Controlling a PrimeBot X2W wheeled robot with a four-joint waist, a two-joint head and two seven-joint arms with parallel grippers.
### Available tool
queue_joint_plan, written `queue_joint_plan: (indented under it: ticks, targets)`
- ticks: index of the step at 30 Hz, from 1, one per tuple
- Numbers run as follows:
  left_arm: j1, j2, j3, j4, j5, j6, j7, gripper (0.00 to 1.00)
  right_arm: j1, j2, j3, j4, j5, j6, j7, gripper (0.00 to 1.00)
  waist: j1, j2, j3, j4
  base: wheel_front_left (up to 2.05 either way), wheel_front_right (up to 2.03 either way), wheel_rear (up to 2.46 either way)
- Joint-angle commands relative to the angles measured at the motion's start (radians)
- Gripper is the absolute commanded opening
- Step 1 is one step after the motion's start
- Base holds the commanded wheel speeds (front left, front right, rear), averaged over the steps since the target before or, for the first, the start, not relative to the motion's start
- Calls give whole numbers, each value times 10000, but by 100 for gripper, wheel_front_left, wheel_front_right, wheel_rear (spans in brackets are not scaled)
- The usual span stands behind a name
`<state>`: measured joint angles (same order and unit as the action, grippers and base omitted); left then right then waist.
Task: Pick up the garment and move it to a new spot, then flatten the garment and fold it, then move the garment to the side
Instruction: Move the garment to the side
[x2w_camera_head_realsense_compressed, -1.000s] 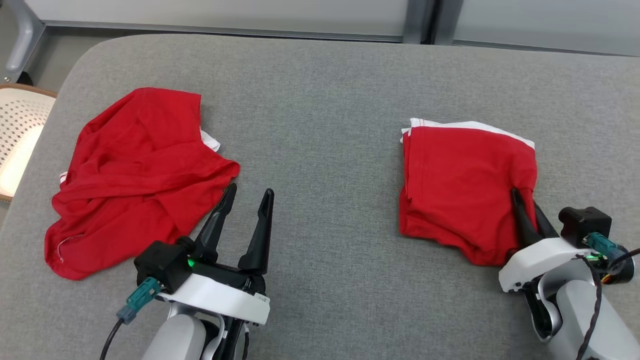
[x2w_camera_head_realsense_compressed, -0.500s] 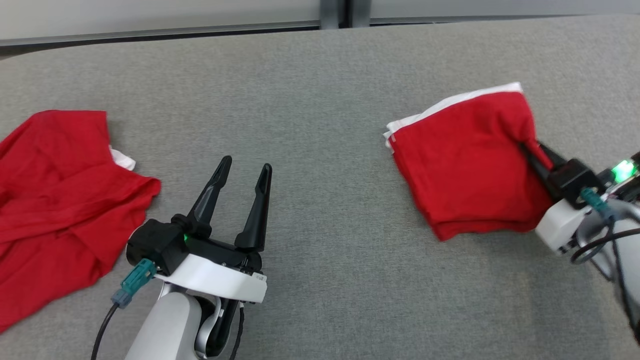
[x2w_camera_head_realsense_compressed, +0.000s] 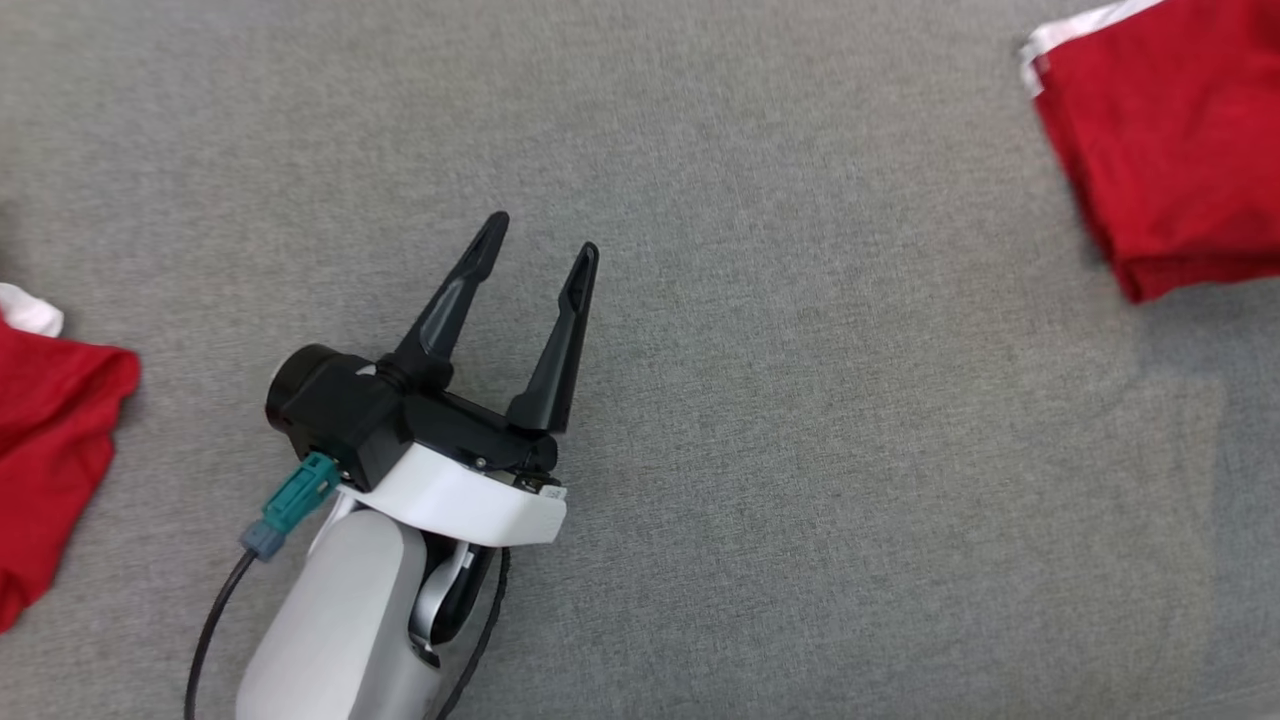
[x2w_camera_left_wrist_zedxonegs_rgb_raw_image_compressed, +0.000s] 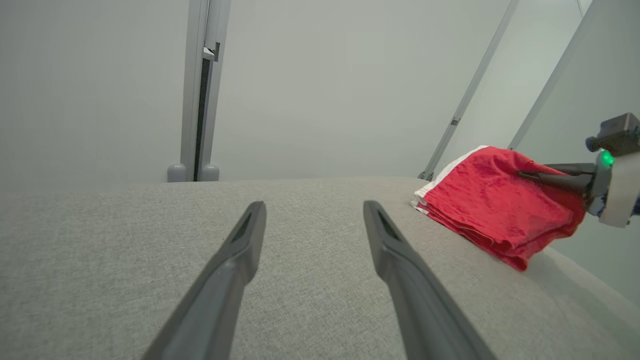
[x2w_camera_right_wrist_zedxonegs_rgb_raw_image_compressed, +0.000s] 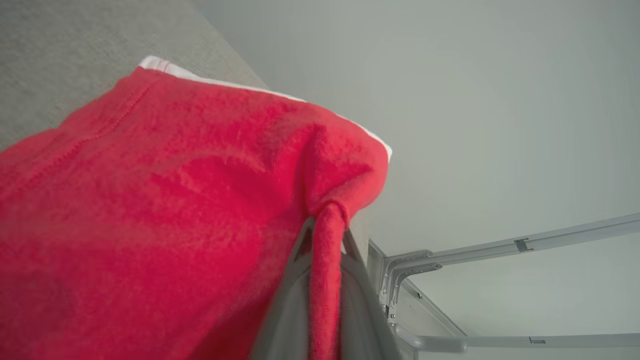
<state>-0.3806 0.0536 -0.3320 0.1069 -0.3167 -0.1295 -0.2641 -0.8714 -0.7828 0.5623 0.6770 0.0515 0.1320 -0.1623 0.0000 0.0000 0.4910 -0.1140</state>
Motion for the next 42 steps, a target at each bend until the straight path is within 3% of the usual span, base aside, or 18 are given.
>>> queue_joint_plan:
  ticks: [1, 15, 16, 17, 25, 29, 37, 42]
  targets:
    - [-248, 134, 4, -90, 17, -12, -3, 100, -286, -103, -139, 174, -134, -24, 165, 0, 0, 0, 441, -193, 0, 0, 0]
    - [-487, 180, 94, -3, -194, -14, -3, 100, -548, -352, -1248, 871, -1167, -24, 419, 0, 0, 0, 824, 153, 0, 0, 0]
    - [-484, 173, 93, 13, -211, -14, -3, 100, -514, -293, -1363, 902, -1235, -24, 426, 40, 0, 0, 826, 174, 0, 0, 0]
    - [-486, 169, 88, 35, -217, -14, -3, 100, -485, -243, -1476, 912, -1313, -24, 403, 100, 0, 0, 817, 193, 0, 0, 0]
    - [-341, 97, 144, 195, -347, -15, -3, 100, -326, 205, -2510, 956, -1845, -24, 263, 100, 0, 0, 172, 369, 0, 0, 0]
    - [-75, 43, 266, 246, -418, -15, -3, 100, -85, 818, -3078, 846, -2062, -24, -6, 100, 0, 0, -537, 528, 0, 0, 0]
    - [759, -14, 756, 253, -671, -15, -3, 100, 1073, 3174, -4853, 262, -1434, -22, -860, 100, 0, 0, -2214, 1131, 0, 0, 0]
    - [1291, -16, 982, 261, -598, -15, -3, 100, 2300, 4450, -5183, -604, -1043, -22, -1030, 100, 0, 0, -2959, 1611, 0, 0, 0]
